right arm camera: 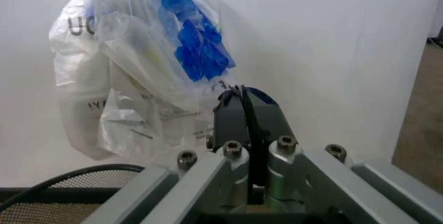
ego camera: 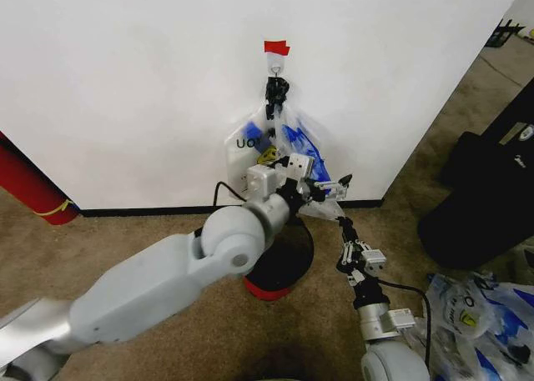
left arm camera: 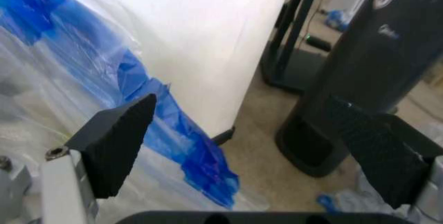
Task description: Pick up the garbage bag from the wall and place it over the trash bin.
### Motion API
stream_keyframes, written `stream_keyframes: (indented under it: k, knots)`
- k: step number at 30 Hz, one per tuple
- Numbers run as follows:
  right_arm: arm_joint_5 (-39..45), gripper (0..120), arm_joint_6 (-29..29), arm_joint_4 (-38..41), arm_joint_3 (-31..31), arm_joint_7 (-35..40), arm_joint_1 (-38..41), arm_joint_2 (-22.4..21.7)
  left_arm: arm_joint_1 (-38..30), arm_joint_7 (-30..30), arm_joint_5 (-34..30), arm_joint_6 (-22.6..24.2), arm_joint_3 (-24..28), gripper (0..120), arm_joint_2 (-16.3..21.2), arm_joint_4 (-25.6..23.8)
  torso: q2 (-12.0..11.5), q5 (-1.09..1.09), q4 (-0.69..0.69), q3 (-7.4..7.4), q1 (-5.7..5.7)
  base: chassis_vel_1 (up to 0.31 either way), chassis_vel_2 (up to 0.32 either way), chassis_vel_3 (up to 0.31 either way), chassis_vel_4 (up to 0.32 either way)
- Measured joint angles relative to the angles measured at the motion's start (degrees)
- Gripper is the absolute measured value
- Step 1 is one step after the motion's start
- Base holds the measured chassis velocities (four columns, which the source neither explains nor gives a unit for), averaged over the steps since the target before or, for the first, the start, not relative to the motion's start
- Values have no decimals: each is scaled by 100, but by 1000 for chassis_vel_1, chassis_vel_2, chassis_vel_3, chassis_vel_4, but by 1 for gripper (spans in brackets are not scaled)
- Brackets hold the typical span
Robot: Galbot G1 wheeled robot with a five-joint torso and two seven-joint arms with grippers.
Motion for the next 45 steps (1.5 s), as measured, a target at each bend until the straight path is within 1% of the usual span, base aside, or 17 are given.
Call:
stream_keyframes:
  k: [2,5,6,11,16,21,22,27,28,32,33,34,37,40,41,43,45]
  knots:
    - [21,0,2,-2,19,-6,6,-19,-42,-163,8,222,67,95,-87,104,0,0,0,0,0,0,0,0,0]
    - [59,0,3,-12,40,-11,21,-36,-52,-435,-245,481,91,84,-235,207,0,-1,0,0,-1,0,0,0,0]
    - [59,0,3,-12,40,-11,21,-36,-52,-435,-245,481,91,84,-235,207,0,-1,0,0,-1,0,0,0,0]
    - [155,0,2,-18,89,-13,48,-90,-195,-880,-459,866,179,66,-463,478,0,0,-1,0,-1,0,0,0,0]
    - [237,0,-10,-12,141,-15,70,-123,-261,-1290,-915,1012,110,62,-672,683,1,-1,-2,0,-1,0,0,0,0]
    - [303,0,-18,-74,195,-13,122,-161,-276,-1372,-1111,815,-19,42,-702,784,1,-1,-1,0,-1,0,0,0,0]
    - [303,0,-18,-74,195,-13,122,-161,-276,-1372,-1111,815,-19,42,-702,784,1,-1,-1,0,-1,0,0,0,0]
    - [280,0,-18,-176,169,-12,205,-150,-215,-1294,-1143,757,-162,20,-691,780,1,-1,0,0,-1,0,0,0,0]
    - [280,0,-18,-176,169,-12,205,-150,-215,-1294,-1143,757,-162,20,-691,780,1,-1,0,0,-1,0,0,0,0]
    - [291,0,-27,-197,139,-12,268,-142,-215,-1257,-1125,703,-164,4,-730,825,1,-1,-1,0,-1,0,0,0,0]
    - [291,0,-27,-197,139,-12,268,-142,-215,-1257,-1125,703,-164,4,-730,825,1,-1,-1,0,-1,0,0,0,0]
    - [294,0,-27,-209,139,-11,278,-142,-214,-1223,-1096,661,-186,0,-721,819,1,-1,-2,0,-1,0,0,0,0]
    - [408,0,-39,-212,168,12,267,-155,-58,-991,-948,363,-402,0,-512,558,1,-1,-3,-1,-1,0,0,0,0]
    - [623,0,-96,-83,170,19,199,-162,379,-666,-747,36,-727,0,-168,168,1,-2,0,-1,-1,0,0,0,0]
    - [623,0,-96,-83,170,19,199,-162,379,-666,-747,36,-727,0,-168,168,1,-2,0,-1,-1,0,0,0,0]
    - [704,0,-126,-9,167,-29,133,-183,643,-579,-671,-130,-938,0,-65,13,1,-2,3,-1,-2,0,0,0,0]
    - [867,0,-167,134,167,-177,-9,-252,977,-556,-595,-320,-1216,0,-39,-132,1,-3,1,-1,-2,0,0,0,0]
